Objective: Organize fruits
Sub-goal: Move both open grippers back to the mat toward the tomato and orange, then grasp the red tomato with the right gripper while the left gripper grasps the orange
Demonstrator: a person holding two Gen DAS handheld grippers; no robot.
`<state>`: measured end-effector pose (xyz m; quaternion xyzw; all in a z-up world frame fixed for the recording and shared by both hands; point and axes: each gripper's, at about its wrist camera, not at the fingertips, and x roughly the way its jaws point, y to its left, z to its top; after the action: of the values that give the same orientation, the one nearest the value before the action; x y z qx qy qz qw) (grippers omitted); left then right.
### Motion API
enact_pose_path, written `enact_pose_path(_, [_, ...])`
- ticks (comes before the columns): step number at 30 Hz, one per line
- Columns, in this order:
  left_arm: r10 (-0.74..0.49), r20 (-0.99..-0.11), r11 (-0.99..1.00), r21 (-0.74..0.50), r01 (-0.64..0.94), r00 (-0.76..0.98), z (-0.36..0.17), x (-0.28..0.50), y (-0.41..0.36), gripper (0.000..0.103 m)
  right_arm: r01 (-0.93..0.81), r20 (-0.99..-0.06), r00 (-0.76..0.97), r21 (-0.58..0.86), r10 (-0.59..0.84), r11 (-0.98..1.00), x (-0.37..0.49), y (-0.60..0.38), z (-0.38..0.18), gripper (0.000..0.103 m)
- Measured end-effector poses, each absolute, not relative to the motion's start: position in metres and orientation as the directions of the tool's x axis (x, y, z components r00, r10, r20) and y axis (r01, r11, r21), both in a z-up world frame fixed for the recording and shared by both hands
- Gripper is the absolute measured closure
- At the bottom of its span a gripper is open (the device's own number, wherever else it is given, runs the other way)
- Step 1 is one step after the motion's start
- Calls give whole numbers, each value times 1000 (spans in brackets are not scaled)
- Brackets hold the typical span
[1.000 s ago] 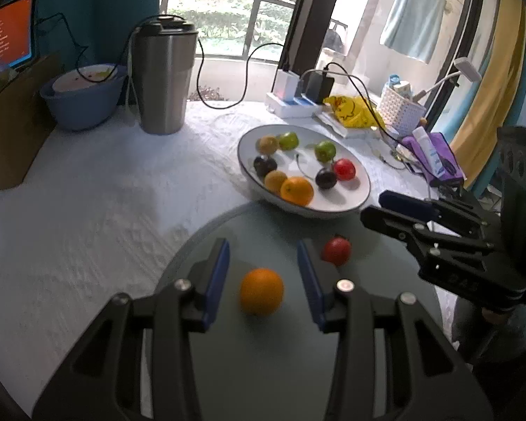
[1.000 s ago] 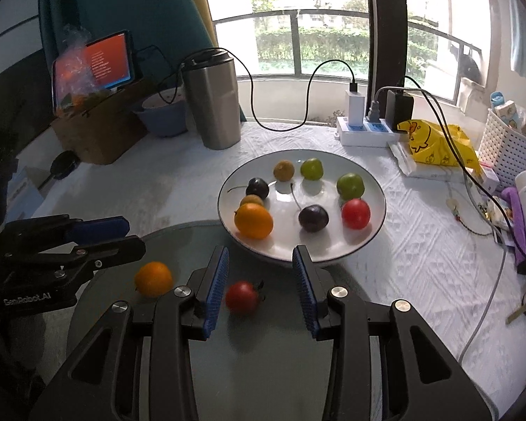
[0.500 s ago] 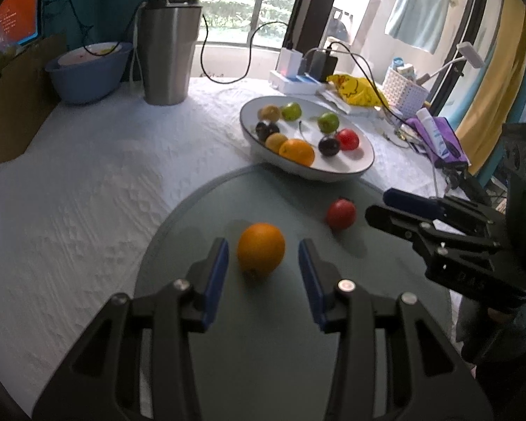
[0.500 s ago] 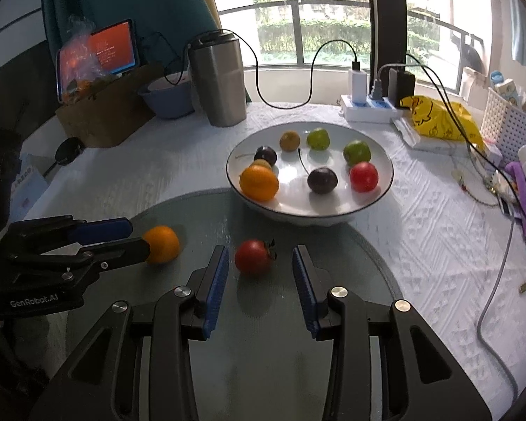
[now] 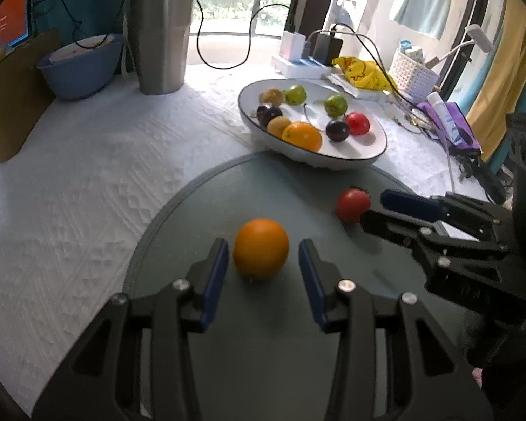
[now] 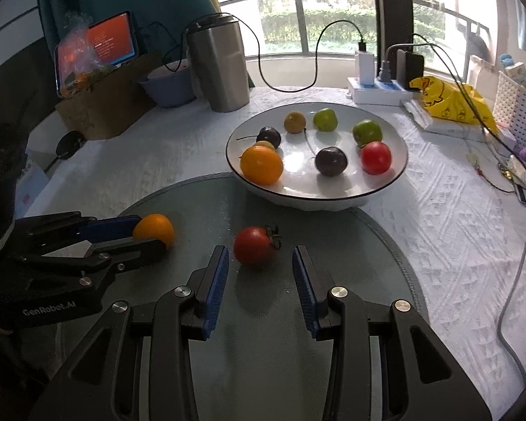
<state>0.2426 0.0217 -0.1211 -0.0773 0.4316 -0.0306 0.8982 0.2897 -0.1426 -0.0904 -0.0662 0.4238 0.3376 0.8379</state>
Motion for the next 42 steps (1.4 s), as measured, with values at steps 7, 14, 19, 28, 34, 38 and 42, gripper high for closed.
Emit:
enact_pose_path(7, [-113, -777, 989, -151, -9, 620, -125, 250, 22, 60, -634, -771, 381, 185, 511, 751, 297, -131, -98, 63])
enact_pose_path(14, [-143, -774, 986, -168, 18, 617, -128, 253, 20, 66, -639, -784, 360, 188, 505, 746, 305, -123, -102, 64])
enact_pose_path(19, [-146, -773, 987, -152, 43, 617, -128, 252, 14, 69, -647, -781, 353, 194, 515, 738, 306, -122, -100, 74])
enact_pose_path(28, [-159, -766, 987, -144, 75, 623, -119, 250, 1, 69, -642, -762, 377, 195, 526, 742, 302, -135, -91, 74])
enact_pose_path(34, [-173, -759, 985, -141, 101, 628, -111, 253, -12, 69, -623, -743, 410, 196, 529, 757, 303, -155, -82, 74])
enact_pose_path(38, [-178, -757, 984, -134, 118, 629, -106, 256, -22, 69, -613, -735, 428, 191, 526, 767, 306, -167, -79, 74])
enact_pose_path(42, [-171, -756, 985, -121, 122, 631, -102, 261, -26, 69, -608, -725, 448, 182, 523, 773, 311, -178, -73, 74])
